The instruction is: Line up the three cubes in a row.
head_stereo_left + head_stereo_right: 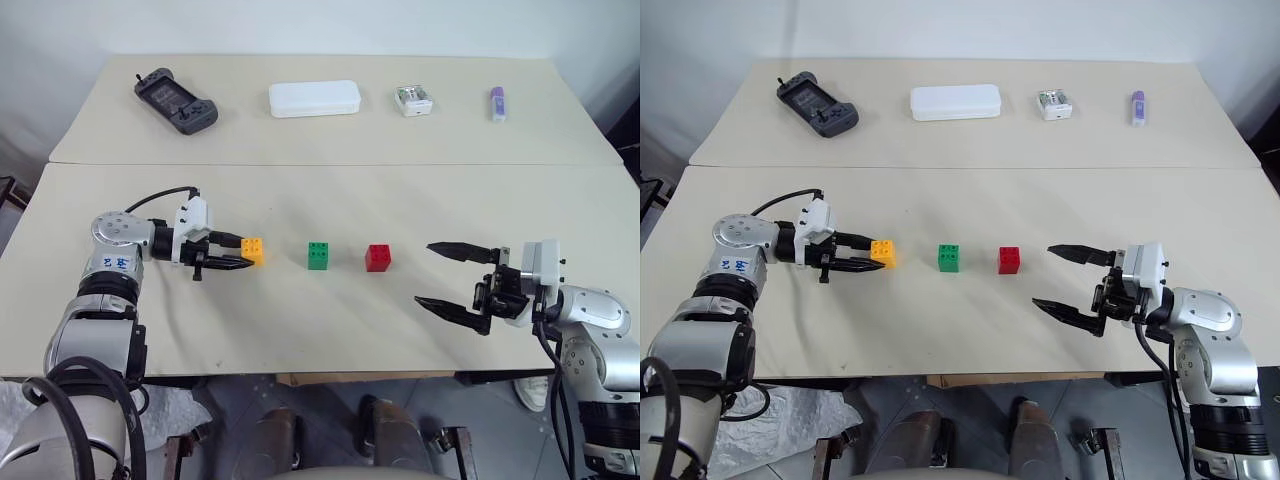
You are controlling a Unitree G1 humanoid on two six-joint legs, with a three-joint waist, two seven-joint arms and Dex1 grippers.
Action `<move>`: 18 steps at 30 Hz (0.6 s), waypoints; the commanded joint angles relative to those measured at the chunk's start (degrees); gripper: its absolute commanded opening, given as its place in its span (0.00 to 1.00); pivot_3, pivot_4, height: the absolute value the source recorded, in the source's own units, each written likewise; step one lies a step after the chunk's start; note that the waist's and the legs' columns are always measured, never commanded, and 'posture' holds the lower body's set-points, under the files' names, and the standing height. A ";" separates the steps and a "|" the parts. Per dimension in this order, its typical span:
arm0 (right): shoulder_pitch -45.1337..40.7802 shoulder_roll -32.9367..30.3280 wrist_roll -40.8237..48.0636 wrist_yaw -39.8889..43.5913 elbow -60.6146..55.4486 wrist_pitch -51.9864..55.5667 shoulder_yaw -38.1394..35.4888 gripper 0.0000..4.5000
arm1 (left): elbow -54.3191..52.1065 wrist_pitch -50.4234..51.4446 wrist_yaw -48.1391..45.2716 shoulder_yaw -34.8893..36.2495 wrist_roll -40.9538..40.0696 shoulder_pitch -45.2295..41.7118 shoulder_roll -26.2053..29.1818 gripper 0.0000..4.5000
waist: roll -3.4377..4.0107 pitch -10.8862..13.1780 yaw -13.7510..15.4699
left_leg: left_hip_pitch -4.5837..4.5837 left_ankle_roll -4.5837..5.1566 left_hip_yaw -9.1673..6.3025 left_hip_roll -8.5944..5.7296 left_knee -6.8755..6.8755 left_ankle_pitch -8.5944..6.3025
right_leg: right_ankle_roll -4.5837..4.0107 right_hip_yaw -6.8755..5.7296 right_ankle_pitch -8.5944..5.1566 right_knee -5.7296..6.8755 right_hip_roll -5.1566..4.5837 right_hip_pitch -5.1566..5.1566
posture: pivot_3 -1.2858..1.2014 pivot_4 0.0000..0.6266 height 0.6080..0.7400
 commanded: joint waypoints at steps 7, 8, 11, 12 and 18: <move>-0.13 -1.23 3.25 1.93 2.21 -0.10 -2.69 1.00 | -9.82 4.51 -6.52 6.82 -8.38 6.89 7.40 0.95 | -0.01 0.01 -0.30 | -0.01 0.00 -0.15 0.02 -0.03 0.00 | 0.00 0.01 0.00 -0.02 0.00 -0.03 | 0.52 0.24 1.00; -0.28 -1.27 3.38 2.45 2.99 -0.34 -2.76 1.00 | -12.56 5.82 -6.52 7.90 -9.98 9.15 8.49 0.95 | -0.01 0.01 -0.71 | 0.00 0.00 -0.16 0.03 -0.04 0.00 | 0.00 0.03 0.00 -0.02 -0.01 -0.03 | 0.52 0.24 1.00; -2.87 -0.76 4.26 4.88 5.90 -1.14 -2.38 1.00 | -28.13 10.54 -1.50 13.19 -16.07 22.25 10.64 0.95 | 0.02 0.03 -1.98 | 0.04 0.01 -0.17 0.04 -0.14 -0.01 | -0.01 0.13 -0.01 -0.03 -0.03 -0.07 | 0.52 0.24 1.00; -3.67 -0.62 4.36 5.43 6.66 -1.19 -2.26 1.00 | -33.19 12.39 0.55 14.66 -18.09 25.80 10.42 0.95 | 0.05 0.04 -2.03 | 0.07 0.02 -0.18 0.04 -0.15 -0.02 | -0.02 0.17 -0.01 -0.03 -0.06 -0.08 | 0.52 0.24 1.00; -9.63 0.44 3.22 9.58 12.03 -2.21 0.13 1.00 | -53.61 23.26 10.73 21.25 -26.38 38.60 7.65 0.95 | 0.05 0.05 -0.91 | 0.06 -0.01 -0.48 0.00 0.03 -0.04 | -0.04 0.25 0.00 -0.01 -0.17 0.09 | 0.52 0.24 1.00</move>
